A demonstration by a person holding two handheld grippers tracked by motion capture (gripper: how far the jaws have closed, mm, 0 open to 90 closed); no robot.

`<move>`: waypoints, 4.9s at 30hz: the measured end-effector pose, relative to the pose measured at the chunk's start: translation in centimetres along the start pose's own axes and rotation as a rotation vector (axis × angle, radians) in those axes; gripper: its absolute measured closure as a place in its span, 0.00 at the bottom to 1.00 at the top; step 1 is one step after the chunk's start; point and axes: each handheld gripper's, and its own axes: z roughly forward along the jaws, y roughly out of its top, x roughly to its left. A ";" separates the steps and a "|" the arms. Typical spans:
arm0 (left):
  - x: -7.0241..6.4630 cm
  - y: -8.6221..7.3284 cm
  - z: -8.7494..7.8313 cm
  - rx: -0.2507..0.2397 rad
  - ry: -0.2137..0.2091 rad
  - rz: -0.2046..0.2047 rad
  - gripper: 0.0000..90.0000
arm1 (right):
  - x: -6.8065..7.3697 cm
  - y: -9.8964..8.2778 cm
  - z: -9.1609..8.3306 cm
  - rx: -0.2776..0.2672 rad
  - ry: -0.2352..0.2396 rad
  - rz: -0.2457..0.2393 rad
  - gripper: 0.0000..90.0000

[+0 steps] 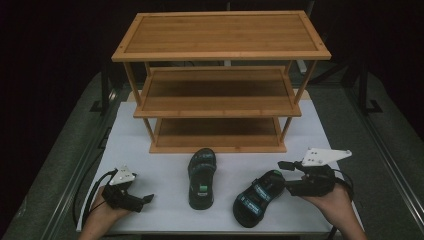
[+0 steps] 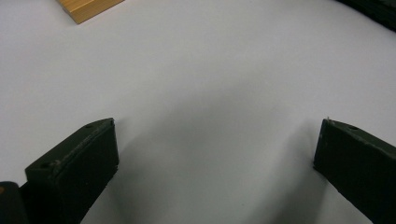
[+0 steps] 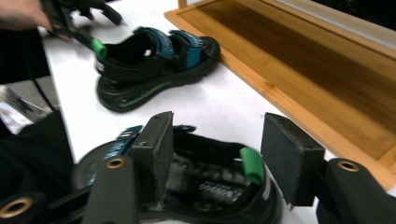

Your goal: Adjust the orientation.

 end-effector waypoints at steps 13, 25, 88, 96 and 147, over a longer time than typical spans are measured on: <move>0.0 0.0 0.0 0.001 -0.001 -0.001 0.00 | -1.9 0.5 4.0 0.131 0.027 -0.057 0.58; 0.0 0.0 0.0 0.003 -0.003 0.001 0.00 | -2.4 0.0 5.1 0.202 0.048 -0.093 0.82; 0.1 0.0 0.0 0.003 -0.004 -0.003 0.00 | -3.2 1.0 5.0 0.169 0.026 -0.121 0.74; 0.1 0.0 0.0 0.004 -0.003 -0.003 0.00 | -2.9 2.5 6.2 0.179 -0.131 -0.013 0.74; 0.1 0.0 0.0 0.002 -0.004 -0.004 0.00 | -11.1 -2.6 5.8 0.028 -0.101 0.061 1.00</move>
